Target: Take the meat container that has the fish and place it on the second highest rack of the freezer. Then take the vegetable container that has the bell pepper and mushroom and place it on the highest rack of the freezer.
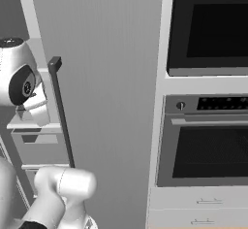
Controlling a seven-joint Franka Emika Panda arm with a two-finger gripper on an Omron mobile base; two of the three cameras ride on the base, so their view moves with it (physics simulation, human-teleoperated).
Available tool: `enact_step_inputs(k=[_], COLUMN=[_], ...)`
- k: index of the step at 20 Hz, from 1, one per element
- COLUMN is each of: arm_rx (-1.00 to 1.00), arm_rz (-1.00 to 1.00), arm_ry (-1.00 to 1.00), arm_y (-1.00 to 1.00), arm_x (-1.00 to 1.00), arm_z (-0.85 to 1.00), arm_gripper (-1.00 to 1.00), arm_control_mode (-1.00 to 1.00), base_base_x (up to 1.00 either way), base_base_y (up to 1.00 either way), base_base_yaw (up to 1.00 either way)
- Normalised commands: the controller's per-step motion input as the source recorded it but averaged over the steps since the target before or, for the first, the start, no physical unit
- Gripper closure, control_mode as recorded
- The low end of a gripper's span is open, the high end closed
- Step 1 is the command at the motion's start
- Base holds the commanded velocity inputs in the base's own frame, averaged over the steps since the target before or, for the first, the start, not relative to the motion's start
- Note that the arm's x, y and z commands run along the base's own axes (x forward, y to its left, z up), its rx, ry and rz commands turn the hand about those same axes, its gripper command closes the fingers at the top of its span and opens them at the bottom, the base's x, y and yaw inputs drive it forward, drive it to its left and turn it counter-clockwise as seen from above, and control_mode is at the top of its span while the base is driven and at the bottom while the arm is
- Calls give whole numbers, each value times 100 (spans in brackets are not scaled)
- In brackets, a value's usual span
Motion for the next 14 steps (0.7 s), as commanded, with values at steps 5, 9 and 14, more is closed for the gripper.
enact_step_inputs(k=[5,9,14], arm_rx=[-24,-8,-1], arm_rz=[56,25,16], arm_ry=[0,-2,0], arm_y=[-48,-4,0], arm_x=[-34,-21,-2], arm_z=[-34,-8,0], arm_gripper=[-100,-100,-100], arm_control_mode=[-100,-100,-100], base_base_x=[0,0,0], base_base_y=[0,0,0], base_base_yaw=[0,0,0])
